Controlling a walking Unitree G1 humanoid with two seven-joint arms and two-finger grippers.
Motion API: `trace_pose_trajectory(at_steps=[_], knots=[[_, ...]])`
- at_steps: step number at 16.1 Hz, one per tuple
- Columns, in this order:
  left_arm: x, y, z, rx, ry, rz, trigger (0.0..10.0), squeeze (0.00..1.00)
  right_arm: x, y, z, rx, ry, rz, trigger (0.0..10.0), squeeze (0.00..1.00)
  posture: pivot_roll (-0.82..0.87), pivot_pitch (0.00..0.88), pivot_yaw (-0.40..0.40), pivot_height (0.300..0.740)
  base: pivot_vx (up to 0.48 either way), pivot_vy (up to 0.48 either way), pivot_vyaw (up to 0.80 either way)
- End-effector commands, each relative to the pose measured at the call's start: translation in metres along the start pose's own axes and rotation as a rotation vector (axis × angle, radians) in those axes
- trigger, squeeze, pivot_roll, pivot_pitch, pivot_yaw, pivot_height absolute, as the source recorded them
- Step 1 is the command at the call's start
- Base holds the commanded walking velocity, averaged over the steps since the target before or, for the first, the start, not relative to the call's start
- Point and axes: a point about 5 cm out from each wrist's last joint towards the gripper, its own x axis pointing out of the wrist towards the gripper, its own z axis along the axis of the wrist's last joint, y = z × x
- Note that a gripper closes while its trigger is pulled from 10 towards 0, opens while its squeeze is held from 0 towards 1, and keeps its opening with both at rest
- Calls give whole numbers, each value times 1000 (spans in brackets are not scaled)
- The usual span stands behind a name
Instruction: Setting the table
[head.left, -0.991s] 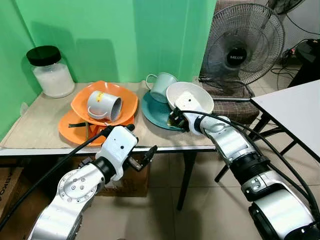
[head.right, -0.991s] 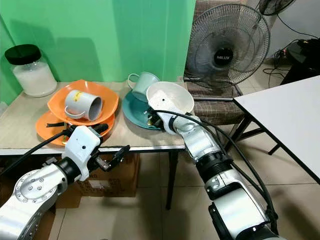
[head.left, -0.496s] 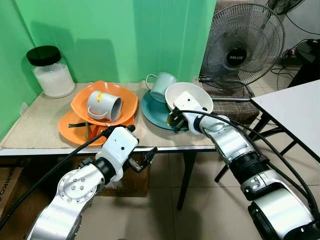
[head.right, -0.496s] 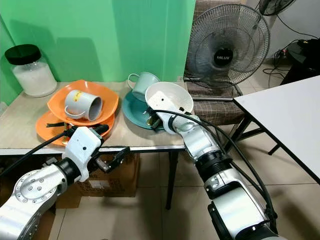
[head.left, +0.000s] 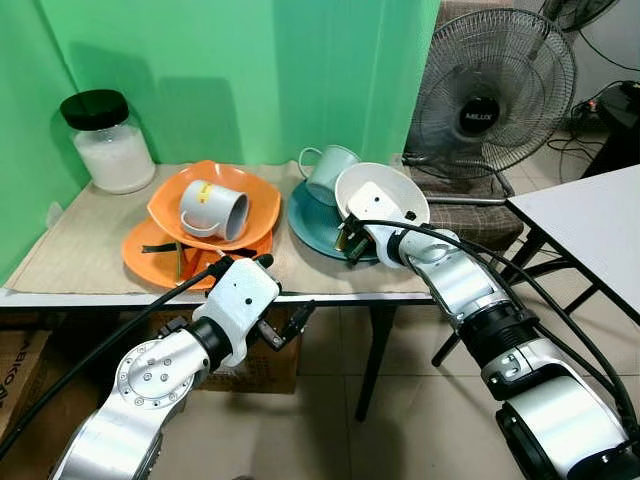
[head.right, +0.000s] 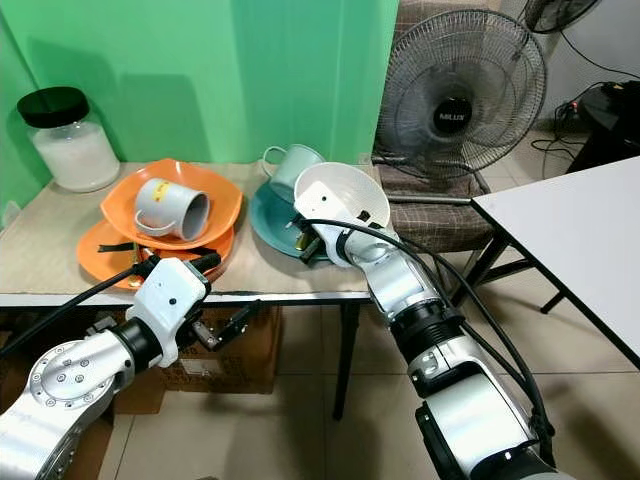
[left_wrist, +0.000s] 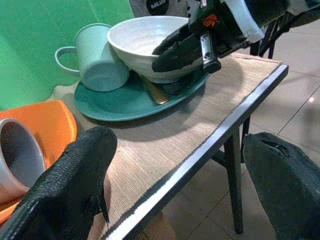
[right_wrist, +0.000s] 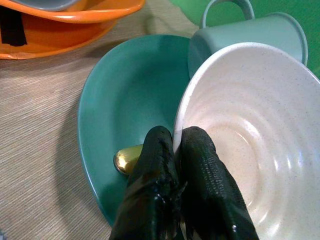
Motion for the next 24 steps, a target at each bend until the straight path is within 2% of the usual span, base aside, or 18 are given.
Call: trace_pose_trajectory(at_steps=[1,4,6,9,12,14,15,18,20,21,24], knots=[[0,-1,4,19,-12,-9,10000,0,0,-4,1,-4,7,-7,0,0,-25,0,-24,740,0,0,0],[-1,1,6,30,-21,5,10000,0,-9,-10,17,-42,-59,-32,0,0,-14,0,-29,740,0,0,0],[-2,3,6,32,-29,23,10000,0,-23,-14,32,-70,-125,-50,0,0,-14,0,-27,740,0,0,0],[-2,6,7,22,-43,58,10000,0,-40,-16,46,-67,-200,-74,0,0,-21,0,-22,740,0,0,0],[-1,9,9,18,-53,92,10000,0,-53,-15,53,-92,-251,-98,0,0,-22,0,-26,740,0,0,0],[-2,14,11,6,-68,165,10000,0,-63,-13,57,-97,-320,-114,0,0,-18,0,-34,740,0,0,0],[-3,16,11,5,-73,202,10000,0,-68,-13,53,-108,-335,-148,10000,0,-12,0,-39,740,0,0,0],[-8,22,13,-36,-93,334,10000,0,-84,-6,44,-152,-383,-212,10000,0,-13,0,-40,740,0,0,0],[-8,22,14,-55,-100,369,10000,0,-86,-2,40,-188,-378,-216,10000,0,-12,0,-38,740,0,0,-400],[-5,19,12,-100,-98,398,10000,0,-87,0,33,-208,-354,-248,10000,0,-16,0,-28,740,0,0,-800],[-4,22,11,-167,-101,457,10000,0,-91,-3,33,-191,-346,-294,10000,0,-30,0,-22,740,0,0,-800]])
